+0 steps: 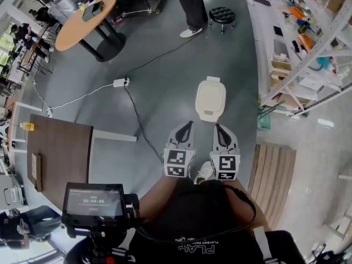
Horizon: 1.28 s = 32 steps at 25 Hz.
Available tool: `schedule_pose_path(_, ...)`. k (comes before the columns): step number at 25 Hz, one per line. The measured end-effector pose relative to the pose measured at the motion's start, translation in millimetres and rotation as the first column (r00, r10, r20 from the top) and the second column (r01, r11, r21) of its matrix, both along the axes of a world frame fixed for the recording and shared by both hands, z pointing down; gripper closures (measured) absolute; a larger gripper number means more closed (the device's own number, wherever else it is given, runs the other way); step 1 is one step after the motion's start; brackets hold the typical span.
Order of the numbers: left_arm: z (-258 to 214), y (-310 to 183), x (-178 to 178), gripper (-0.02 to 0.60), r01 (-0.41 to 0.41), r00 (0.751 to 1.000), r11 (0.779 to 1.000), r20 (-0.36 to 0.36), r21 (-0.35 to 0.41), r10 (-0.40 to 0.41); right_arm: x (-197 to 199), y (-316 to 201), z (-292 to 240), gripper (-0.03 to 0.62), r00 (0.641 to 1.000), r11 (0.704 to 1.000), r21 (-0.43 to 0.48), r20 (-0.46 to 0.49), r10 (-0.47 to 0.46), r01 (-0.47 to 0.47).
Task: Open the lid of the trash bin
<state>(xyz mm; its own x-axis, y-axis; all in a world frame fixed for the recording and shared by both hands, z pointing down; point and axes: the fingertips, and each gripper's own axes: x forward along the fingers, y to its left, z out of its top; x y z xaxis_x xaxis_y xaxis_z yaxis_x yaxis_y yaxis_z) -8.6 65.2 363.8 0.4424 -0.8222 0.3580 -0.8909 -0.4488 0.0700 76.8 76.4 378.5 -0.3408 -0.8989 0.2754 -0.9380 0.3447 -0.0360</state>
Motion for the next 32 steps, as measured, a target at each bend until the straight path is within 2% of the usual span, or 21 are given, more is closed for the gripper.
schedule_pose_path(10,3,-10,-6,0.584,-0.011,1.0,1.0,0.008,-0.005,0.011,-3,-13,4,0.592,1.0,1.0,0.008,-0.004,0.02,-0.02)
schedule_pose_path(26,5,-72,-36,0.584,-0.02,1.0,1.0,-0.01,-0.016,0.02,5,-73,1,0.592,0.993,0.993,0.001,-0.018,0.12,-0.12)
schedule_pose_path(32,2,-96,-43,0.584,-0.046,0.999,0.999,-0.016,-0.013,0.046,-8,-95,-1,0.592,0.991,0.991,0.007,-0.032,0.131,-0.131)
